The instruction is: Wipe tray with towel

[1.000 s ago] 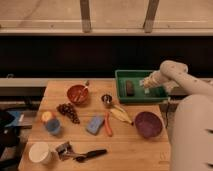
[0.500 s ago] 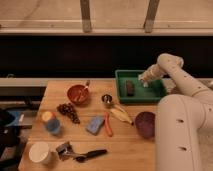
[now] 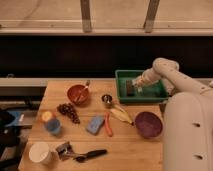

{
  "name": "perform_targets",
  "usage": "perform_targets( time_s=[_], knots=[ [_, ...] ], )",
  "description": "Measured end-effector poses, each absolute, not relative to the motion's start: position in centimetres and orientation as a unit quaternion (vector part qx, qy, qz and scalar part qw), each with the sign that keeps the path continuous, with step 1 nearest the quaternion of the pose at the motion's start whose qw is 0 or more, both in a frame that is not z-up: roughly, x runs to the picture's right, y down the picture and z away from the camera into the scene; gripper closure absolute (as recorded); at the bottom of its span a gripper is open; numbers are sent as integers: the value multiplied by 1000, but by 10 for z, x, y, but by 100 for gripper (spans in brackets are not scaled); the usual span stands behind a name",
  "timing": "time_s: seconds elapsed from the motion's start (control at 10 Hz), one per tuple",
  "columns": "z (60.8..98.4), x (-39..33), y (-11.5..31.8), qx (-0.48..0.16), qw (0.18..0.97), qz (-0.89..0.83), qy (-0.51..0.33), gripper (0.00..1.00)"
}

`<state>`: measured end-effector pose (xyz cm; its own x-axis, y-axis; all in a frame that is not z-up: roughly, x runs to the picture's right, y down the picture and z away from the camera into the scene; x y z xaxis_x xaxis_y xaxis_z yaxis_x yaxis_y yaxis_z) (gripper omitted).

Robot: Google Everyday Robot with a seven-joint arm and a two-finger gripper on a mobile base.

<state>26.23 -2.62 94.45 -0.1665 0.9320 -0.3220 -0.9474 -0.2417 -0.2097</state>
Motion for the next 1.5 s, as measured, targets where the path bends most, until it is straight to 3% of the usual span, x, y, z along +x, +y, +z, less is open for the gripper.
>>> perform_targets(
  time_s=[0.3,0.7,1.1,1.5],
  knots=[
    [929,290,-8,-151,633,757,60,100],
    [952,324,-31,-99,634,761,97,100],
    [977,305,-50,-113,622,771,81,100],
    [961,280,-26,-149,626,763,61,100]
  ],
)
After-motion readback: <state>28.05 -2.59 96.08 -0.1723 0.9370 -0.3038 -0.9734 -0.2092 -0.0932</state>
